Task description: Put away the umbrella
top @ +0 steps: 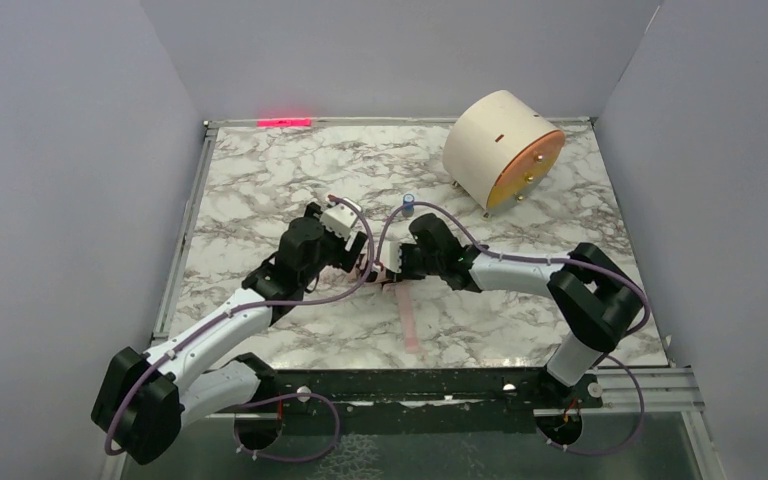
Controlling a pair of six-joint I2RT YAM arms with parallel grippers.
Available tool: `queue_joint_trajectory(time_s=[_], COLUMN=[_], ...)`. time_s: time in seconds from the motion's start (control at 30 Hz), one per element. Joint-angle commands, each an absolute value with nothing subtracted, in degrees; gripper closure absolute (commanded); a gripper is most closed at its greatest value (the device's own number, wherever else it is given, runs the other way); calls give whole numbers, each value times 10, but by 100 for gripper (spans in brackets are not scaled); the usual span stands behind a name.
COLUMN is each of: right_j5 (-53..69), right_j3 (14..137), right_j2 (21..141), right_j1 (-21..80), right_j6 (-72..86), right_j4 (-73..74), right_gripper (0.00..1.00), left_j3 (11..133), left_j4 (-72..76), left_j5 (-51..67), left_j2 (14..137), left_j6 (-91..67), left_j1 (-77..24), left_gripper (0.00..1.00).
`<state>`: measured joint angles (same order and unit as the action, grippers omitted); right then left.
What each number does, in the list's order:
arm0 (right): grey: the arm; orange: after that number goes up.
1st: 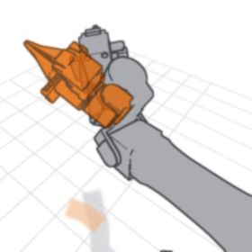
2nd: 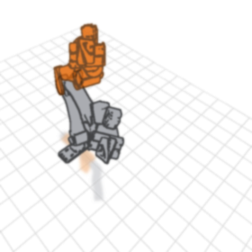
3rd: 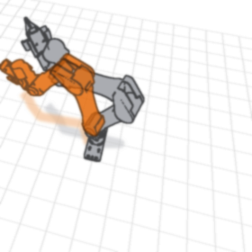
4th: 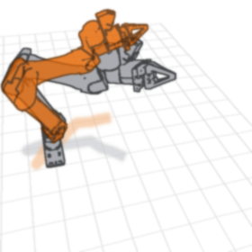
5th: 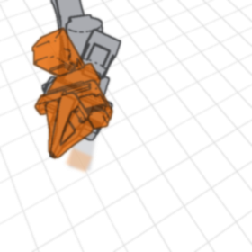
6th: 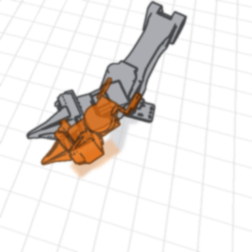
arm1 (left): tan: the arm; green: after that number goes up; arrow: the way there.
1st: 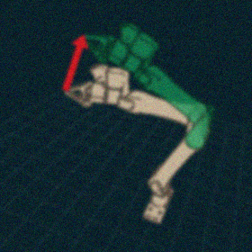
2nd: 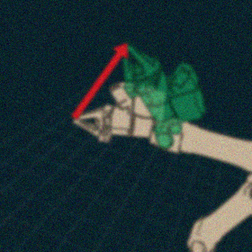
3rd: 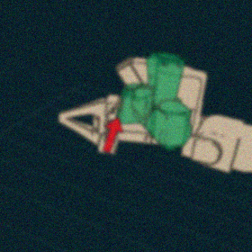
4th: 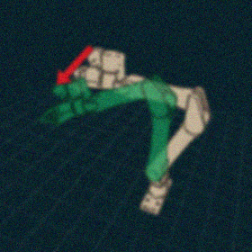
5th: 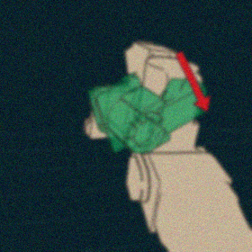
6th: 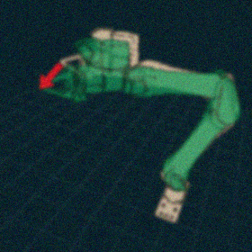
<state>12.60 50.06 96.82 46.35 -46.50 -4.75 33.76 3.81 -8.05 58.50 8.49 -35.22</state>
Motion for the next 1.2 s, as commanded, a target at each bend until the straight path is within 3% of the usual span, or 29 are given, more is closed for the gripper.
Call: queue_joint_trajectory(time_s=[0.0,0.17,0.47,0.77,1.17], right_j5=[15,3,-11,-11,-11], right_j3=[441,412,382,378,375], right_j2=[1011,1000,992,982,976], right_j1=[461,471,490,501,506], right_j6=[-470,-478,-486,-487,-481], right_j4=[24,-3,-23,-16,-4], right_gripper=[74,74,74,74,74], left_j3=[363,384,466,616,668], left_j4=[52,55,22,-180,-246], left_j5=[-28,-20,185,384,395], left_j2=[601,624,749,951,1050], left_j6=[77,71,162,239,261], left_j1=[-341,-324,-288,-263,-263], left_gripper=[13,13,10,14,14])
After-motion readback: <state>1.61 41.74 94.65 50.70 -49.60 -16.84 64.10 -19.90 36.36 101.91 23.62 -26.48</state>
